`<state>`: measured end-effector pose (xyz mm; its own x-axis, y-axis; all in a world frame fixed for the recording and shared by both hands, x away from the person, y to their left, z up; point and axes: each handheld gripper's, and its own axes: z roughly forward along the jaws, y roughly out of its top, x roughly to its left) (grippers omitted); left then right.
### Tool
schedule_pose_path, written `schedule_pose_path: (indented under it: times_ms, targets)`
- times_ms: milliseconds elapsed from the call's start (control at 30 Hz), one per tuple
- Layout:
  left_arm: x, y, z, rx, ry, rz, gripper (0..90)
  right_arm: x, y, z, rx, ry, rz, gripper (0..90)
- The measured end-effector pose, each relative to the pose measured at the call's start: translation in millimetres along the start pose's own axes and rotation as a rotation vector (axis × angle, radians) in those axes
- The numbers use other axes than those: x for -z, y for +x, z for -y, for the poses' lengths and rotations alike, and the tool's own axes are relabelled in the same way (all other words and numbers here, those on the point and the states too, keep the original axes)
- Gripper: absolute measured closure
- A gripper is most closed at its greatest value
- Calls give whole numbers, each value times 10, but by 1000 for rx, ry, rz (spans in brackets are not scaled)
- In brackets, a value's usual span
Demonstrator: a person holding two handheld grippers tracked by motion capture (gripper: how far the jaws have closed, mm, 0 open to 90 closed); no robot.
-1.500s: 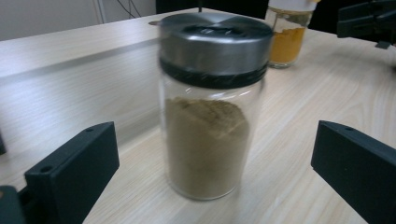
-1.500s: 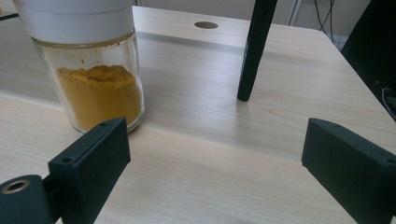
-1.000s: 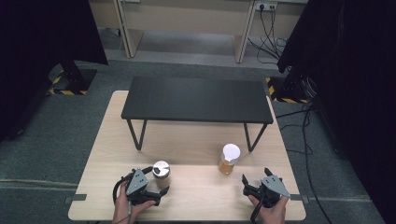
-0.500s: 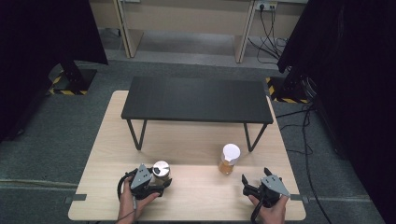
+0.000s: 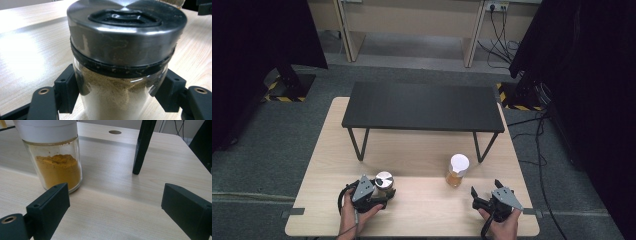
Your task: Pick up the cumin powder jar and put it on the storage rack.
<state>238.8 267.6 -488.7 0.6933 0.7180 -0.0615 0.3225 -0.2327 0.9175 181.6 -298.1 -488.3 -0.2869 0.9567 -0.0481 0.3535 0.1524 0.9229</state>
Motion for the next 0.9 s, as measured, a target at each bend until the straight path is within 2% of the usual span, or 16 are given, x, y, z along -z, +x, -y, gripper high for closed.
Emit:
schedule_pose_path:
  times_ms: [100, 267, 533, 867, 900]
  targets:
    - [37, -41, -45, -20, 11, -14, 298, -2, -7, -3, -4, 1, -2, 80]
    - [151, -105, -142, -30, -19, -21, 298, -9, -12, -6, -8, 2, -2, 80]
    - [339, -171, -428, -53, -23, -25, 298, -9, -19, -8, -15, 3, -2, 81]
    - [487, -218, -683, -56, -11, -45, 299, -13, -24, -11, -17, 4, -4, 81]
    - [524, -232, -757, -50, -15, -48, 298, -14, -23, -14, -17, 6, -3, 81]
